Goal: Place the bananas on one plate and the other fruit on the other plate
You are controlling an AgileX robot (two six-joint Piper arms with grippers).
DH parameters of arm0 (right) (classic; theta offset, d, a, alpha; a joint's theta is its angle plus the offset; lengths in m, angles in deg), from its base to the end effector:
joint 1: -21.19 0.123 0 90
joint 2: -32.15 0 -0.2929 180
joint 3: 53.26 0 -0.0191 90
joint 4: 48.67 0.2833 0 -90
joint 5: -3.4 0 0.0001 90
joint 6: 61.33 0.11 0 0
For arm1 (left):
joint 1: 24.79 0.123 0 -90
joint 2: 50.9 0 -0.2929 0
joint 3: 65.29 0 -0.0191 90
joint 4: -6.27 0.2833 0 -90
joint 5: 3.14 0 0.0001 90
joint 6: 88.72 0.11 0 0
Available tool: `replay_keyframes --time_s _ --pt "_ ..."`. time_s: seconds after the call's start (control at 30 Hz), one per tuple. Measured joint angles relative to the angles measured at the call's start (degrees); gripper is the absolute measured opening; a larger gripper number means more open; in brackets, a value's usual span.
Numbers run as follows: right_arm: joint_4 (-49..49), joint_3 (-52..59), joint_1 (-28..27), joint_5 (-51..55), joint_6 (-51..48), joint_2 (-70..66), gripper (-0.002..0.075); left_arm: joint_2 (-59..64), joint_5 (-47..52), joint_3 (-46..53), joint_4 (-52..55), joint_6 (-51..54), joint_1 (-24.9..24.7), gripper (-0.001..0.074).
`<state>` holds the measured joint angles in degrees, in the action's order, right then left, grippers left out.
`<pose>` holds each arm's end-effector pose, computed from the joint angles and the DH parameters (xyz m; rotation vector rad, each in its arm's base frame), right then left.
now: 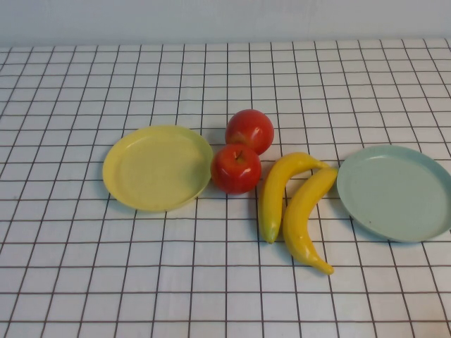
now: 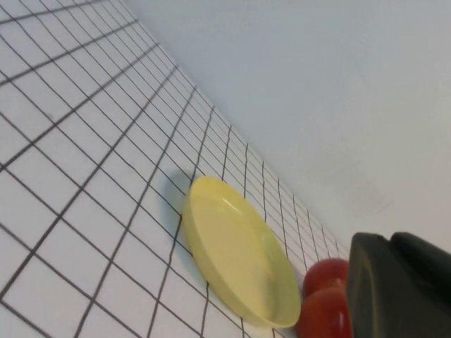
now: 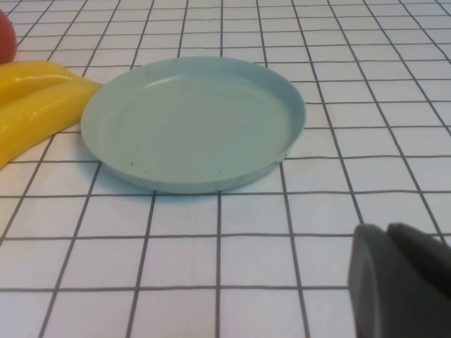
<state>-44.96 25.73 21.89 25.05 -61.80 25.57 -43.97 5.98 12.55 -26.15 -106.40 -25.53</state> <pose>0.0950 0.0038 0.1649 0.0207 1.8710 0.0666 0.0990 -0.0107 0.1983 -0.6291 1.5429 -0.7442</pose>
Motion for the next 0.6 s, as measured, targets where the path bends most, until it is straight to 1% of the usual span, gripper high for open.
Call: replay_keyframes --time_s 0.1,0.17,0.23,0.3,0.5,0.6 --pt "0.0 0.0 0.0 0.0 0.0 0.0 -0.0016 0.0 7.41 -6.8 1.03 10.29 0.0 -0.0004" --pt "0.0 0.0 0.0 0.0 0.0 0.0 -0.0016 1.58 11.78 -12.63 3.7 18.8 0.02 -0.0002" --pt "0.0 0.0 0.0 0.0 0.0 0.0 -0.0016 5.06 15.63 -17.52 6.44 24.58 0.02 0.0022" --pt "0.0 0.0 0.0 0.0 0.0 0.0 -0.0016 9.92 19.85 -21.85 9.1 29.18 0.02 0.0076" --pt "0.0 0.0 0.0 0.0 0.0 0.0 -0.0016 29.08 31.81 -33.34 11.04 42.85 0.02 0.0336" --pt "0.0 0.0 0.0 0.0 0.0 0.0 -0.0016 38.01 35.7 -38.81 11.04 49.45 -0.33 0.0387"
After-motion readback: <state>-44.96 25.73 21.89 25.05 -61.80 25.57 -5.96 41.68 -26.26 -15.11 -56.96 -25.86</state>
